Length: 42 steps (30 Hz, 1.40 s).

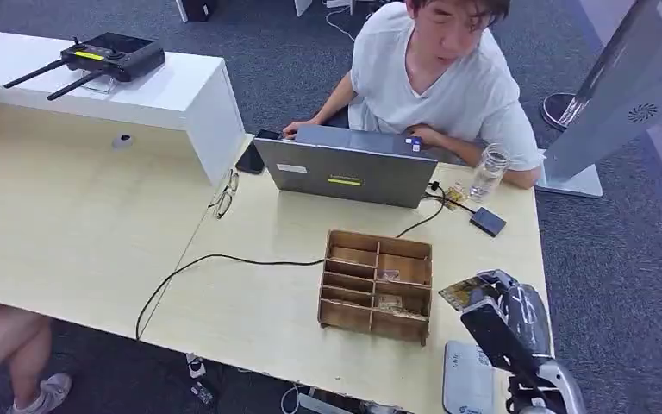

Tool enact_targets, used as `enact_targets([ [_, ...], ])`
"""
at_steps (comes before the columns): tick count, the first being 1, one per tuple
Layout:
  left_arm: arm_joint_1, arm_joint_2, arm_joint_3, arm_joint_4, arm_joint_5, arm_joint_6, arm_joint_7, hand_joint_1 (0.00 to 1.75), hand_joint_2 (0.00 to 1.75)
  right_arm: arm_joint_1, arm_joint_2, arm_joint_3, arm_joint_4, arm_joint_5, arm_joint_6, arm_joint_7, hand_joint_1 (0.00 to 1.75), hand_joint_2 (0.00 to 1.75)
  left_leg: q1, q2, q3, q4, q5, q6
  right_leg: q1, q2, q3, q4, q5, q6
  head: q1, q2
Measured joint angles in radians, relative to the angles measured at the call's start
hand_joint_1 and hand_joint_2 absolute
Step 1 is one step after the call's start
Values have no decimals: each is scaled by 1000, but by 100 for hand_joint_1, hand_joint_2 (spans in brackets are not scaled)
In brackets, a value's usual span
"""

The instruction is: Pass the card to the sensor for recognition and then transmit it.

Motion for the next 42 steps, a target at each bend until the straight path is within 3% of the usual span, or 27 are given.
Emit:
enact_targets([
  [42,3,0,-4,-1,-47,-21,19,0,0,123,-64,-19,-140,10,36,-11,175,175,0,0,0,0,0,0,0,0,0,0,0,0,0,0],
])
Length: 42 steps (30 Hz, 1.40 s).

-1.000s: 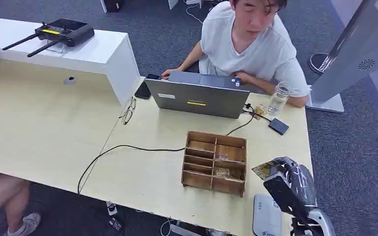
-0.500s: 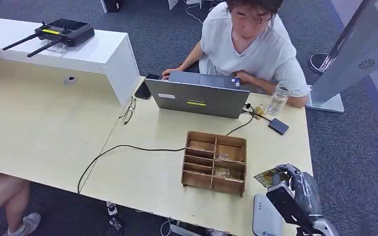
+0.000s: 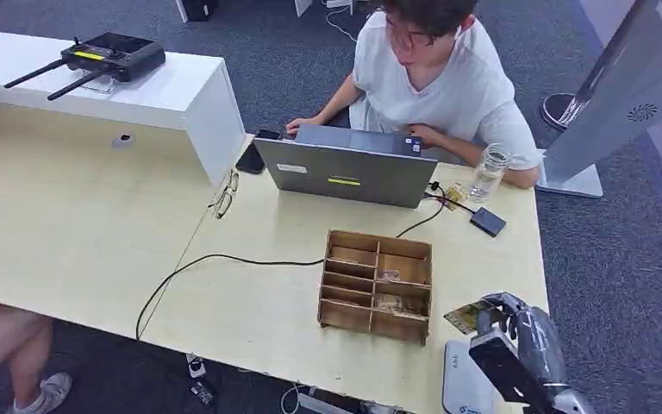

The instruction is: Pass the card to the sensor for recognition and then transmit it.

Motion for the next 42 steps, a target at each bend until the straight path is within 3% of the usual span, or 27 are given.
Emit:
enact_targets([
  [11,1,0,-18,0,-16,-3,4,0,0,18,-12,0,-14,-13,0,0,175,175,0,0,0,0,0,0,0,0,0,0,0,0,0,0],
  [26,8,0,-20,0,-27,6,16,0,0,93,-69,3,-37,-53,-3,36,175,175,0,0,0,0,0,0,0,0,0,0,0,0,0,0],
  [42,10,2,-49,0,-70,-12,34,0,0,76,-87,38,-6,-60,71,62,175,175,0,0,0,0,0,0,0,0,0,0,0,0,0,0],
])
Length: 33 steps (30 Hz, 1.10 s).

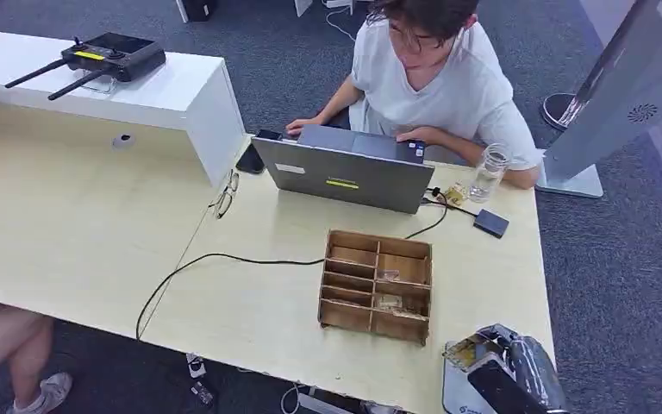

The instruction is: Pass the card to the sensor for recognition and then transmit it.

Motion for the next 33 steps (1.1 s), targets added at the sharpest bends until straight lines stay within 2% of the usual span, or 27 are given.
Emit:
enact_targets([
  [7,0,1,-22,0,-27,-11,21,0,0,-11,-22,20,32,83,-1,70,175,175,0,0,0,0,0,0,0,0,0,0,0,0,0,0],
  [16,0,4,-26,0,-32,-15,25,0,0,-22,-31,35,58,106,-2,90,175,175,0,0,0,0,0,0,0,0,0,0,0,0,0,0],
  [23,0,6,-45,0,-57,-26,42,0,0,-36,-37,39,84,191,-1,143,175,175,0,0,0,0,0,0,0,0,0,0,0,0,0,0],
  [33,0,8,-75,0,-96,-43,53,0,0,-62,-37,58,128,278,21,170,175,175,0,0,0,0,0,0,0,0,0,0,0,0,0,0],
])
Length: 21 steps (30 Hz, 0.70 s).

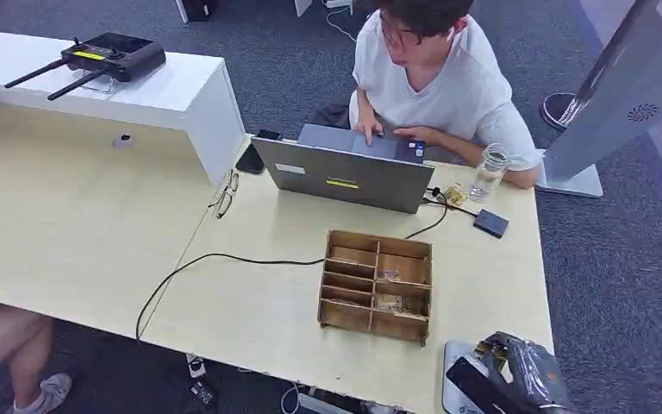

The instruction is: Pass the card to the sensor for recognition and then transmit it.

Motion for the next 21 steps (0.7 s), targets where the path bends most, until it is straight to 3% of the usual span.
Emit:
enact_targets([
  [5,0,0,-16,0,-11,-8,1,0,0,-13,6,18,29,16,11,2,175,175,0,0,0,0,0,0,0,0,0,0,0,0,0,0],
  [10,2,1,-21,0,-24,-8,11,0,0,5,65,102,43,50,-98,118,175,175,0,1,1,-1,0,0,0,2,0,0,0,0,0,0],
  [14,1,2,-29,0,-32,-8,14,0,0,-8,101,182,79,24,-135,108,175,175,1,1,1,-1,0,0,1,2,0,0,-1,-1,0,0],
  [21,1,2,-45,0,-43,-14,19,0,0,-47,120,245,132,12,-138,94,175,175,1,3,3,-1,0,0,1,2,2,0,0,0,0,0],
])
